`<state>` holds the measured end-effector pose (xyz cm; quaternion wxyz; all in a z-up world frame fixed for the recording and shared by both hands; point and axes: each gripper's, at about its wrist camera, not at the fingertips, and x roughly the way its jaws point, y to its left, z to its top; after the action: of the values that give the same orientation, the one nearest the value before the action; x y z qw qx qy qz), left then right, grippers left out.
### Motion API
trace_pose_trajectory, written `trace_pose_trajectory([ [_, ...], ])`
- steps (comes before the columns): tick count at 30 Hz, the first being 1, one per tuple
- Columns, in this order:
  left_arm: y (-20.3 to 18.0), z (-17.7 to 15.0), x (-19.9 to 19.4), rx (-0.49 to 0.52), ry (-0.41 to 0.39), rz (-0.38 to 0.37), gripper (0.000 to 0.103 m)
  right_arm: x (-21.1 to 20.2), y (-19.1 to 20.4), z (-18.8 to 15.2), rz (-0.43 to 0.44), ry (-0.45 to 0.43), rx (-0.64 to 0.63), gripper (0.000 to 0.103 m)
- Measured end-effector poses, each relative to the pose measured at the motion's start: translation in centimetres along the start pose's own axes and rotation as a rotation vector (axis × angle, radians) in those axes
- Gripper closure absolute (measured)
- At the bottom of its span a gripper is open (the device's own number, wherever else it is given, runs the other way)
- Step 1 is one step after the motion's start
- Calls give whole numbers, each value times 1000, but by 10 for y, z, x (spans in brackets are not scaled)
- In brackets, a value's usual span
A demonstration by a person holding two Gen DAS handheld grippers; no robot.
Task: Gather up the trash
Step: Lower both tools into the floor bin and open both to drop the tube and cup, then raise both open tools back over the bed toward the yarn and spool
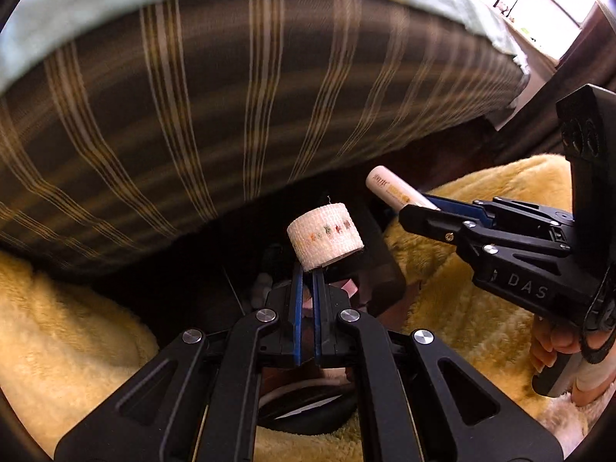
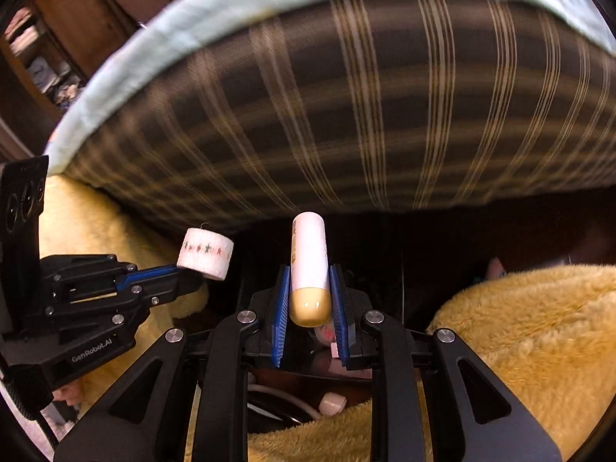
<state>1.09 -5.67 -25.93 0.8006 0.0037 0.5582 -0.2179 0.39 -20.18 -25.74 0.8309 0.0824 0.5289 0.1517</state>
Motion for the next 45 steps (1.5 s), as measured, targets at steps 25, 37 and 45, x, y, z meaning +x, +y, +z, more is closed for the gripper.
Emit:
trace_pose_trajectory([
  [25, 20, 5, -16, -4, -31, 33, 46, -8, -19, 22, -45, -39, 39, 50],
  [37, 25, 44, -109, 53, -241, 118, 23, -67, -18, 67, -80, -187, -6, 15],
  [45, 33, 99, -144, 50, -364, 176, 14, -115, -6, 138, -123, -356, -65, 3],
])
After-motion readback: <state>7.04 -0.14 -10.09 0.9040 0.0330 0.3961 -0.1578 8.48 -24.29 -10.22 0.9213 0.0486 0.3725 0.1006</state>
